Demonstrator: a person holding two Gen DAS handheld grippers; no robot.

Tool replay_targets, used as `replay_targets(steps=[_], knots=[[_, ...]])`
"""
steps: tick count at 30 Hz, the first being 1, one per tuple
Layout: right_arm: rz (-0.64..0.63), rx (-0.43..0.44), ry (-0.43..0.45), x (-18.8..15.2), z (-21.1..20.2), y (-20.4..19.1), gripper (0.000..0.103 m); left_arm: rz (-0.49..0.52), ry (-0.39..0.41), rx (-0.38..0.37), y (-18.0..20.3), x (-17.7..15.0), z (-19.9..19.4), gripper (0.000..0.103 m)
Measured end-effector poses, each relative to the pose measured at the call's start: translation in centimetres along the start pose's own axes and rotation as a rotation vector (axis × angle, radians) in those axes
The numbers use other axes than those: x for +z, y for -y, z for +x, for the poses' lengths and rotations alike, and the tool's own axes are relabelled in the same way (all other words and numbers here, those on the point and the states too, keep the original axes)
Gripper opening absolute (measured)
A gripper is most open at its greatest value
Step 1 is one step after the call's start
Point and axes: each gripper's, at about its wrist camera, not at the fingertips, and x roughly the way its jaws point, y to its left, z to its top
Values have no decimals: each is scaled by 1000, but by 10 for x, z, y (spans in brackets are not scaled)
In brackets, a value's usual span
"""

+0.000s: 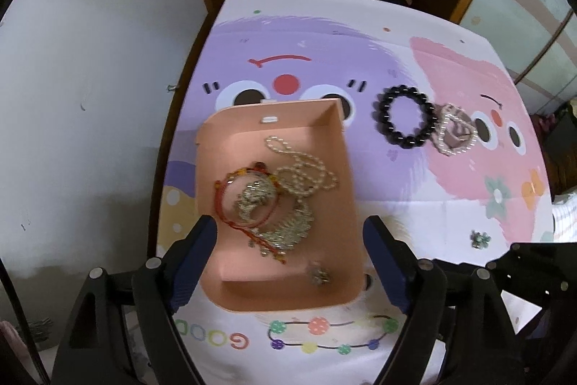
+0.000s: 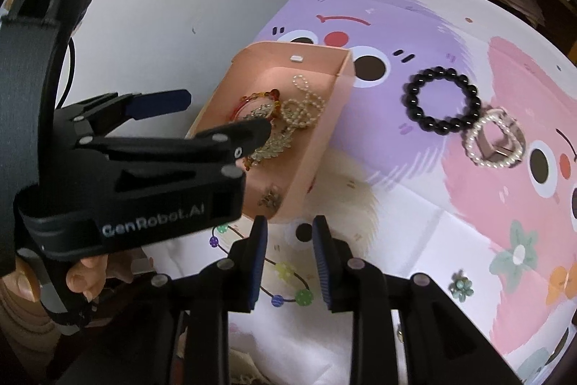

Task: Organize jewelry
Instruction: 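Move the left tool to the gold coin pendant while the right tool moves to the flower ring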

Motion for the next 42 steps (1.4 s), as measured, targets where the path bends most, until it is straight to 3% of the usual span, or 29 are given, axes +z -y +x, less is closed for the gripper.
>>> replay_targets(steps=[11,20,26,31,38,42], knots=[[46,-86,48,-30,-42,43,26,63,81,-62,36,-13,-25,82],[114,-165,95,-49,-75,81,26,108,45,-126,66,-24,-28,82],[155,-217,81,-64,-68,105,26,250,38,-144,105,-49,-22,82],[214,-208,57,-79,-56,129,26,383,3,-161,144,-80,-6,82],[259,-199,33,-93,-42,147,26,417,-76,-207,173,-103,24,81],[276,-178,31,-96,-38,150,26,453,-101,-201,184,-109,32,69]])
